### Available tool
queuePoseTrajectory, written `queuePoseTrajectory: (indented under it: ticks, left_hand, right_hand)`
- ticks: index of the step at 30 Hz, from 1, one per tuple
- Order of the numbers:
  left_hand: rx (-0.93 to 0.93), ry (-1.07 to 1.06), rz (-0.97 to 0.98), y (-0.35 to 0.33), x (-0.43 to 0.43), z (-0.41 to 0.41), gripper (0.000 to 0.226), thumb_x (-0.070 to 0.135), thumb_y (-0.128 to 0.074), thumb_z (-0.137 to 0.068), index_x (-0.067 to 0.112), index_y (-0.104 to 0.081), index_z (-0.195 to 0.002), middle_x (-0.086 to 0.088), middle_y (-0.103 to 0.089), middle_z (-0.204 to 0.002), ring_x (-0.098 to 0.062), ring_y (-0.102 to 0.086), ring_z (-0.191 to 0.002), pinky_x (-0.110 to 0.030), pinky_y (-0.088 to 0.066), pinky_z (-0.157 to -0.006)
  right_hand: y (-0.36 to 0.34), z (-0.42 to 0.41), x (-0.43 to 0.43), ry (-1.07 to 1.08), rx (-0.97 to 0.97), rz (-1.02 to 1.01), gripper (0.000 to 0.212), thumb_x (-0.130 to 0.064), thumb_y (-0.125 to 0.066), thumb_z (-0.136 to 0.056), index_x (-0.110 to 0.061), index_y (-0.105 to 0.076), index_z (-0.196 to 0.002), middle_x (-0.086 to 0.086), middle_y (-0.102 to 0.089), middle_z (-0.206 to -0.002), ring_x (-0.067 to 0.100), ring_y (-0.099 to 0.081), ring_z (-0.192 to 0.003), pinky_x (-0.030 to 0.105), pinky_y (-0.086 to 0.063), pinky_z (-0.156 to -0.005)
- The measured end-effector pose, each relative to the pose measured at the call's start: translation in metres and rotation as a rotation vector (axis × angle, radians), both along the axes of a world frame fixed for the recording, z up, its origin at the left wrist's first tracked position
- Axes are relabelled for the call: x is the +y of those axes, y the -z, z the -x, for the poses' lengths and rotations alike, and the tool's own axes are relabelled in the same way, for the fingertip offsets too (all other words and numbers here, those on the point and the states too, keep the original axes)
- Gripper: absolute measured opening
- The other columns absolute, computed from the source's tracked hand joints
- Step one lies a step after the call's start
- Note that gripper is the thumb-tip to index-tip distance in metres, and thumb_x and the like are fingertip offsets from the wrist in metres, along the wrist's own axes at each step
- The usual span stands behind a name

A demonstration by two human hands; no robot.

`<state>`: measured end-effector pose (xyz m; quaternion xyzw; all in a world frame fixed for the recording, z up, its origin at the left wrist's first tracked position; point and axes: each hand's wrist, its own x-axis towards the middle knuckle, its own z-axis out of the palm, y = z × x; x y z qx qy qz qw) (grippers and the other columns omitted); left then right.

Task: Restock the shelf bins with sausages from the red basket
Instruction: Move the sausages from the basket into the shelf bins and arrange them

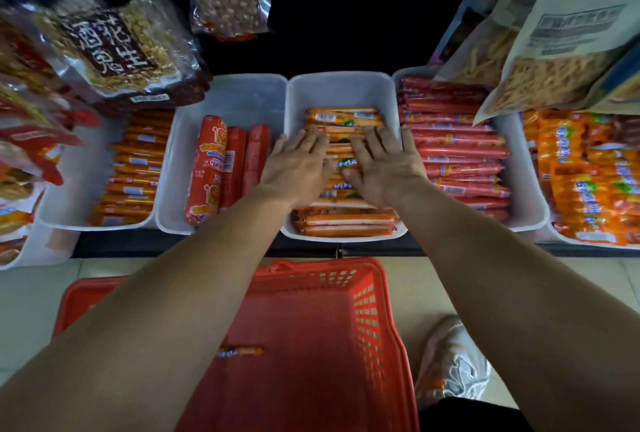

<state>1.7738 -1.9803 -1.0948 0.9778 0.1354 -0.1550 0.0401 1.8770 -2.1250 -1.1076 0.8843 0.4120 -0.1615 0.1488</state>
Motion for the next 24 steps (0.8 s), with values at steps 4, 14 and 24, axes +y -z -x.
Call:
queuePoseTrajectory:
  ticks: [4, 14, 24]
  left_hand:
    - [0.059, 0.173, -0.091, 0.008, -0.012, 0.037, 0.063, 0.05, -0.004, -0.103, 0.022, 0.013, -0.157, 0.0, 0.012, -0.166, -0.018, 0.007, -0.154, -0.048, 0.01, -0.122]
    - [-0.004, 0.038, 0.072, -0.014, -0.013, 0.041, 0.062, 0.051, -0.025, -0.105, 0.027, -0.008, -0.159, 0.001, -0.001, -0.168, -0.021, -0.002, -0.154, -0.048, -0.002, -0.124]
    - [-0.318, -0.348, 0.266, -0.059, -0.009, 0.263, 0.024, 0.032, -0.052, -0.091, 0.016, -0.068, -0.099, -0.007, -0.064, -0.104, -0.029, -0.063, -0.102, -0.04, -0.051, -0.088]
  right_hand:
    - [-0.001, -0.003, -0.005, 0.032, 0.014, -0.218, 0.066, -0.052, -0.016, -0.102, -0.023, -0.006, -0.16, 0.001, -0.01, -0.167, 0.022, -0.001, -0.154, 0.054, 0.002, -0.122]
    - [-0.031, 0.044, -0.027, 0.062, 0.13, -0.216, 0.064, -0.056, -0.023, -0.101, -0.025, -0.022, -0.158, -0.002, -0.019, -0.165, 0.023, -0.009, -0.152, 0.054, 0.001, -0.122]
    - [-0.072, 0.207, -0.018, 0.017, 0.323, -0.55, 0.037, -0.031, -0.055, -0.091, -0.02, -0.061, -0.125, 0.007, -0.053, -0.129, 0.032, -0.05, -0.123, 0.043, -0.045, -0.099]
